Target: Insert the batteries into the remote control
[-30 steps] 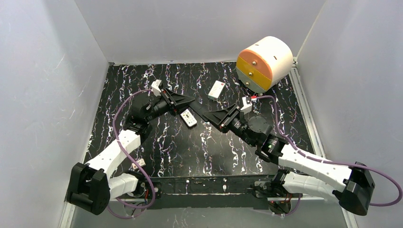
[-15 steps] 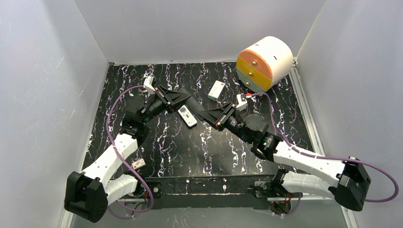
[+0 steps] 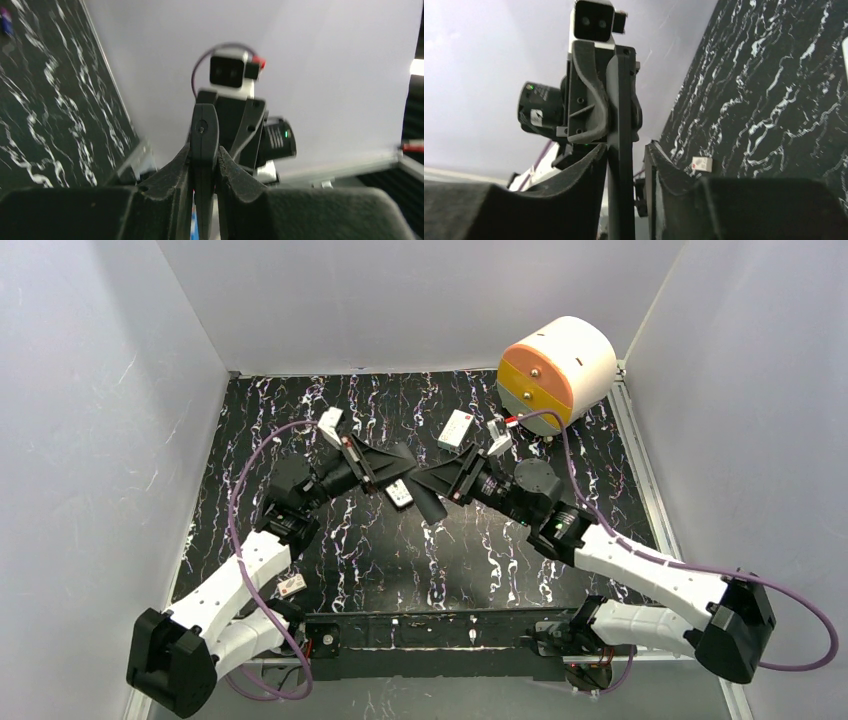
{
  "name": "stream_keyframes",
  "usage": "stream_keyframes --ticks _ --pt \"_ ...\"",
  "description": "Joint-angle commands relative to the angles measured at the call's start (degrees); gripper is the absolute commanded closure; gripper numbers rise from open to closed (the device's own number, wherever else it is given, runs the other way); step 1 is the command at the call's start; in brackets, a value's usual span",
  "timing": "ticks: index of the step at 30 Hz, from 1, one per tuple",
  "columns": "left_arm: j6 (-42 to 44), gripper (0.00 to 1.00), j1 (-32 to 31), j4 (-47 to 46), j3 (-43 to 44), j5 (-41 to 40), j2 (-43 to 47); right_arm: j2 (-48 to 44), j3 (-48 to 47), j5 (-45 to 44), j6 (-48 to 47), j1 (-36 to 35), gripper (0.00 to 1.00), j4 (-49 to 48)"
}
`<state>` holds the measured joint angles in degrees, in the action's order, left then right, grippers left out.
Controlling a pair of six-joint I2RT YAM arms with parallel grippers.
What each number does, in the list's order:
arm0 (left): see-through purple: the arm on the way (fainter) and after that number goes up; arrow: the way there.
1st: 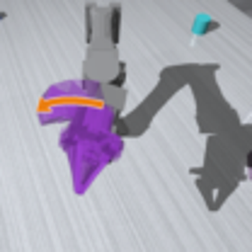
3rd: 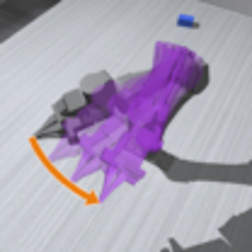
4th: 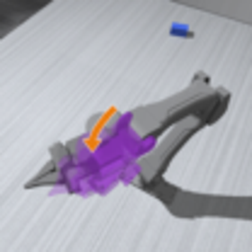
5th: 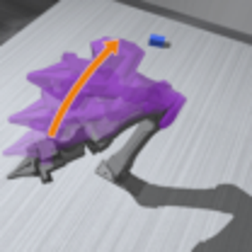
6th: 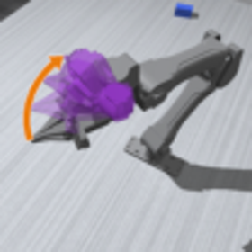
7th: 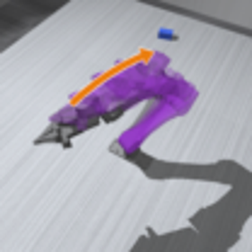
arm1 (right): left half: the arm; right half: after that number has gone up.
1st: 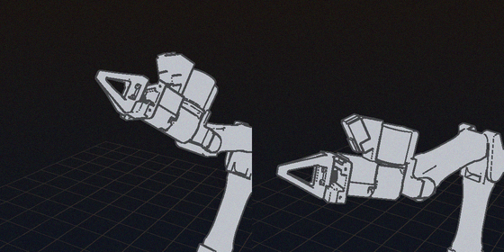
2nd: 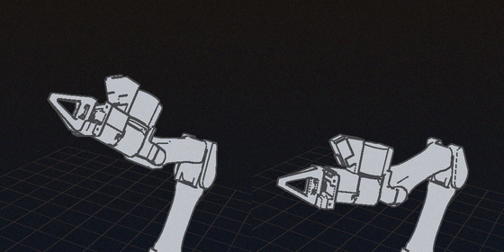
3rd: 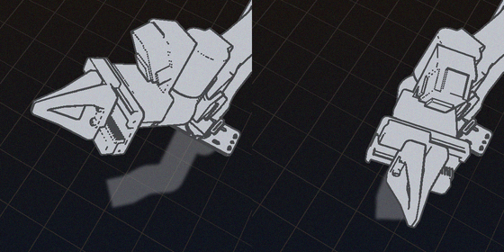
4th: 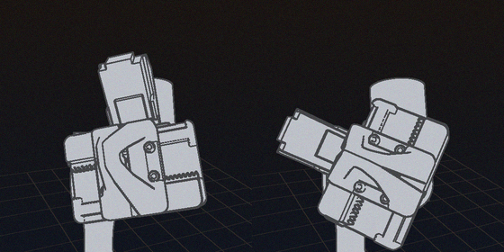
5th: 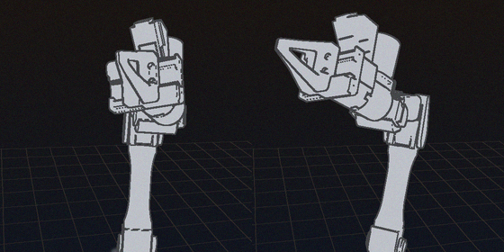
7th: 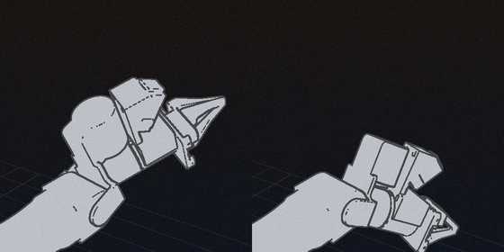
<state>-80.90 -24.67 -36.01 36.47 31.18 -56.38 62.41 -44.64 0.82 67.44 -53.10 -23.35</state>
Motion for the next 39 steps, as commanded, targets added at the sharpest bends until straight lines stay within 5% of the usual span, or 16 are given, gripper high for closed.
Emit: stream_keyframes --ticks 1,6,11,20,32,39 --pt "4.34 1.0 -2.27 -0.98 5.58 9.05 -0.72 -5.91 0.87 5.41 -11.46 0.57 0.52 6.89" --pt "6.78 1.0 -2.32 -0.97 7.09 11.32 -2.06 -10.69 0.24 8.12 -16.88 0.8 0.28 12.05" --pt "10.6 1.0 -2.23 -0.92 6.71 15.38 -1.39 -7.11 -4.85 21.29 -22.33 1.05 0.25 14.19" --pt "14.35 1.0 -2.23 -0.92 7.78 20.41 -2.21 0.64 -8.97 33.21 -23.87 1.29 0.54 13.79" --pt "15.87 1.0 -2.22 -0.98 7.29 23.07 -2.85 -2.55 -4.09 35.65 -19.57 4.31 0.43 6.99" --pt "15.74 1.0 -2.16 -0.92 7.21 23.26 -2.95 -1.32 -2.98 37.41 -17.31 4.86 0.69 4.59"
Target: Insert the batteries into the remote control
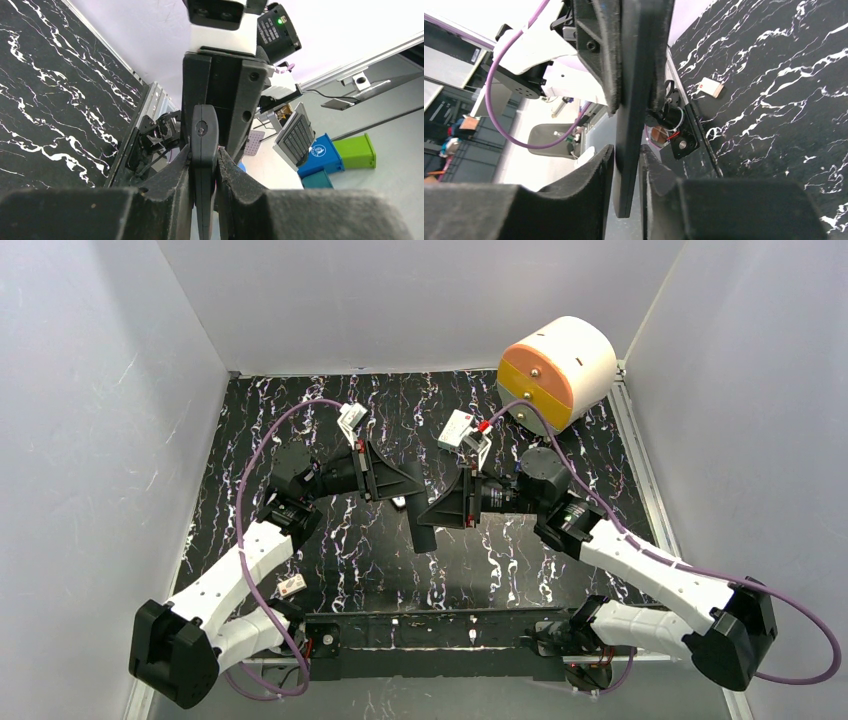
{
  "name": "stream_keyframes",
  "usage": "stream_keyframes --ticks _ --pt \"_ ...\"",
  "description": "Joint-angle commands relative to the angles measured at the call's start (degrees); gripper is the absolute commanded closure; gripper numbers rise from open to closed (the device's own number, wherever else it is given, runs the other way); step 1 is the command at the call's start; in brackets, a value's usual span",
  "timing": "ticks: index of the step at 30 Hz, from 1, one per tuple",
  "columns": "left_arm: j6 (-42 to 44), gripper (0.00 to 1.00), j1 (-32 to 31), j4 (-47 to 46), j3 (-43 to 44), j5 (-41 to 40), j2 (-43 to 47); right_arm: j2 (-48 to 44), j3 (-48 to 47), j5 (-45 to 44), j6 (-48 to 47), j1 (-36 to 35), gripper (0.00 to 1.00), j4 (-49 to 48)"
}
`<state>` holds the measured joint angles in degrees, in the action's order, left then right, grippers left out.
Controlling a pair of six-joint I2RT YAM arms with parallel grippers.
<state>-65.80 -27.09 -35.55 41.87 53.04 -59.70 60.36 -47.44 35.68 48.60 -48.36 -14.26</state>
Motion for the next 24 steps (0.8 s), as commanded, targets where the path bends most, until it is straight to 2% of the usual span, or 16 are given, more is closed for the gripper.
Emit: stream_keyframes --ticks 1,5,7,9,10,14,18,21,24 --pt "0.59 1.0 0.27 -1.37 1.74 1.24 0.38 1.03 -0.54 2.65 1.36 0.15 0.74 -4.48" --pt "0.32 1.0 0.26 -1.01 1.39 0.26 0.55 1.75 -1.32 2.26 0.5 0.08 0.8 -3.71" --pt "0.66 0.94 0.27 -0.04 1.38 -0.32 0.55 1.88 -1.46 1.57 0.09 0.13 0.87 -3.07" --pt "1.81 0.81 0.32 1.9 1.37 -1.23 0.83 2.01 -2.02 -0.13 -0.64 0.12 0.92 -1.39" --pt "2.84 0.66 0.37 3.48 1.33 -2.04 1.15 2.04 -2.43 -1.56 -1.38 0.2 0.96 0.14" --pt "9.76 0.27 0.72 15.9 1.55 -8.2 3.81 2.62 -5.96 -10.08 -6.96 0.95 0.99 11.63" --pt "18.21 0.03 0.9 33.43 4.78 -19.31 6.59 3.76 -10.71 -19.8 -13.69 1.45 0.99 25.82" --pt "23.77 0.01 0.89 50.42 9.38 -32.29 6.51 6.95 -14.58 -27.65 -18.12 1.47 0.99 34.21" --pt "25.7 0.02 0.9 62.12 12.42 -45.53 5.93 13.32 -18.66 -35.01 -23.25 1.45 0.99 40.06"
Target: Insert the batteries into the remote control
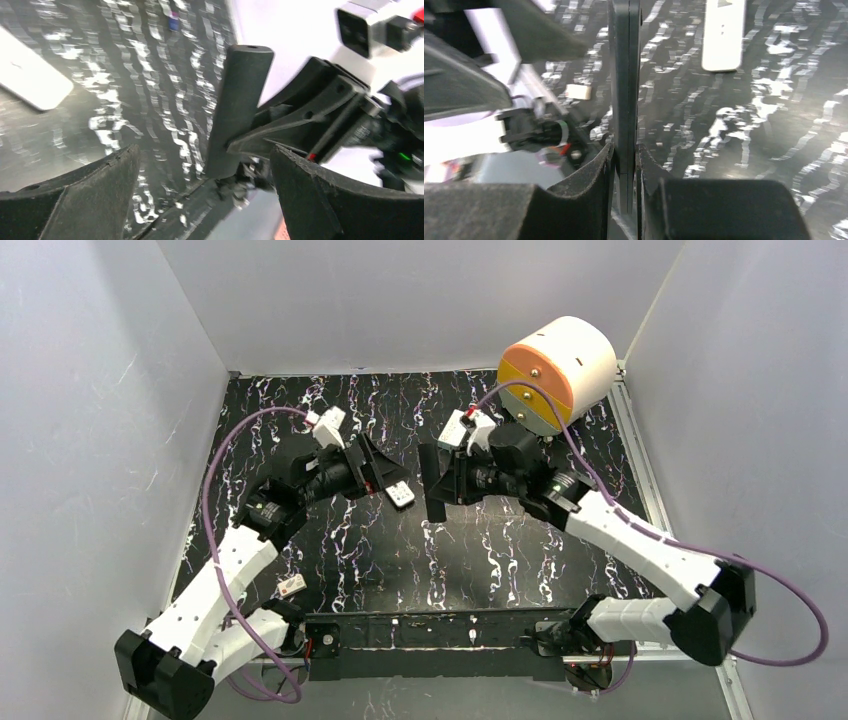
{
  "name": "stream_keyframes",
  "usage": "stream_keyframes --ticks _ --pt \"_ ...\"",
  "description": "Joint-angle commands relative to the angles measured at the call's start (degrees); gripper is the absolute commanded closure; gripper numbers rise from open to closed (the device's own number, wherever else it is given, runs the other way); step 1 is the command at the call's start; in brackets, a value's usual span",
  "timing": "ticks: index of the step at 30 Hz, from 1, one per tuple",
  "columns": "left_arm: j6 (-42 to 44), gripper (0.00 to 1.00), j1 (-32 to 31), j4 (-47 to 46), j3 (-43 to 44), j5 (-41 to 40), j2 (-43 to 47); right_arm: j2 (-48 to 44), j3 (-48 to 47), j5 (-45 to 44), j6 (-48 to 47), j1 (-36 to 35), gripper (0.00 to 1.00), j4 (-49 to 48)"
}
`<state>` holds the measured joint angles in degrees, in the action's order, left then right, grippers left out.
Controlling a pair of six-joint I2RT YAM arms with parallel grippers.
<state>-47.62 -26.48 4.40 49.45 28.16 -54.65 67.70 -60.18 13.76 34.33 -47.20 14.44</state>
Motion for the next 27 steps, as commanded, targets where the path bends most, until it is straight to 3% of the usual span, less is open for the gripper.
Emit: stream_keyframes --ticks 1,5,12,20,27 --pt "7.92 0.02 0.28 24.27 5.35 -22.78 0.93 9.38 -7.13 -16.51 -11.57 0.19 0.99 12.58" --pt "9.28 0.02 0.29 27.72 5.33 -26.41 3.66 18.87 -11.83 -28.21 -16.63 -0.66 0.99 12.78" --pt "10.27 0.02 0.29 29.41 4.8 -30.91 8.55 37.97 -24.46 -38.08 -23.56 -1.52 0.99 12.71" --pt "11.45 0.02 0.24 34.45 7.56 -31.63 7.72 54.84 -37.78 -47.15 -27.82 -2.79 0.99 14.14" --pt "11.54 0.01 0.27 37.12 9.44 -31.63 7.32 61.54 -44.21 -50.89 -28.93 -4.02 0.86 17.76"
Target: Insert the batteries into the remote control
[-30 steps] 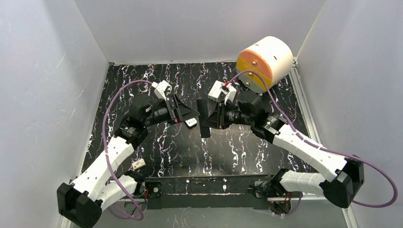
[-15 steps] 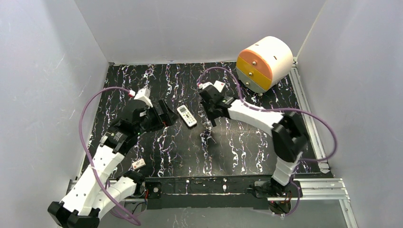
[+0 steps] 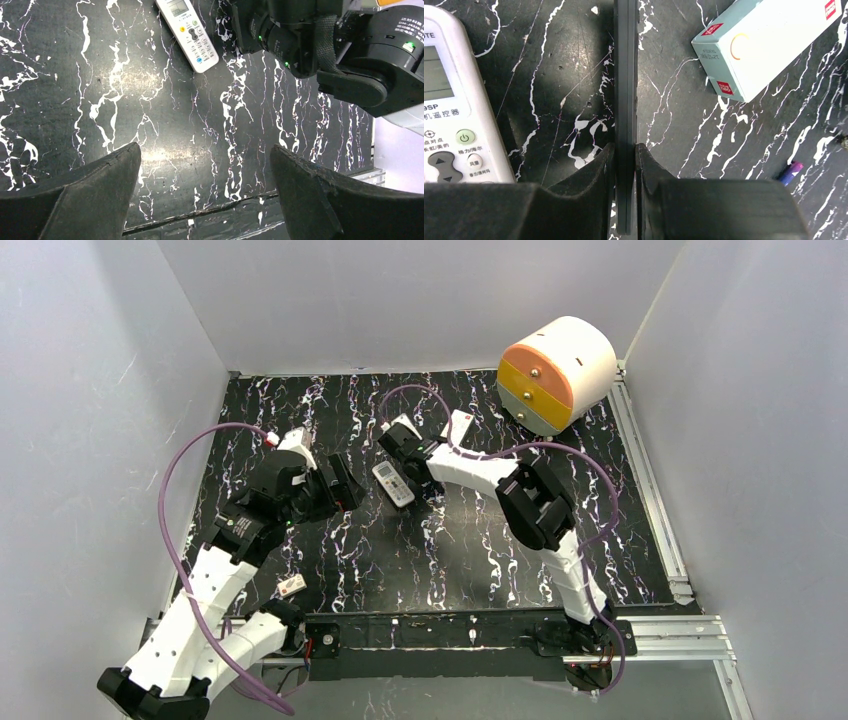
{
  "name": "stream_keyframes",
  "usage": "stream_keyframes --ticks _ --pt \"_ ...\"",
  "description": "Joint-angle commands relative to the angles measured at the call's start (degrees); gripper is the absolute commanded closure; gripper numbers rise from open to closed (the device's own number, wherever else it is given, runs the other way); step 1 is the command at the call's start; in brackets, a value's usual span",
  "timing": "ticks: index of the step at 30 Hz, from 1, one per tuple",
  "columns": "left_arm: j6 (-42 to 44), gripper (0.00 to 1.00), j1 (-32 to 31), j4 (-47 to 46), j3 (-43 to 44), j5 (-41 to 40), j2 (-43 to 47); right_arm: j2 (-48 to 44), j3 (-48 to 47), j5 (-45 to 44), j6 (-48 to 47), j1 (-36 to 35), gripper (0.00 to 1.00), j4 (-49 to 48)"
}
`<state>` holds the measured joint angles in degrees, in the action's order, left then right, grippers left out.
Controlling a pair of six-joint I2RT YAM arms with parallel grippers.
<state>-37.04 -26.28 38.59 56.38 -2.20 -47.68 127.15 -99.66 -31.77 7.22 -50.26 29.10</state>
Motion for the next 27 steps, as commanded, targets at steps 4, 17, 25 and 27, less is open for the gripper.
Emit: stream_keyframes --ticks 4,17,25,27 --pt "1.1 0.01 0.05 3.54 3.05 -1.83 0.48 3.4 -6.6 -4.71 -2.06 -1.96 0.74 5.63" --pt "3.37 0.02 0.08 5.42 5.46 -4.28 3.44 -20.18 9.18 2.07 8.04 -2.19 0.43 2.08" --pt "6.87 0.02 -0.03 6.84 6.55 -10.33 8.89 -54.84 32.61 -8.16 10.97 -2.17 0.32 -3.06" --pt "7.54 0.01 0.0 8.11 7.93 -13.03 10.17 -62.3 33.92 -11.41 10.08 -2.16 0.29 -1.01"
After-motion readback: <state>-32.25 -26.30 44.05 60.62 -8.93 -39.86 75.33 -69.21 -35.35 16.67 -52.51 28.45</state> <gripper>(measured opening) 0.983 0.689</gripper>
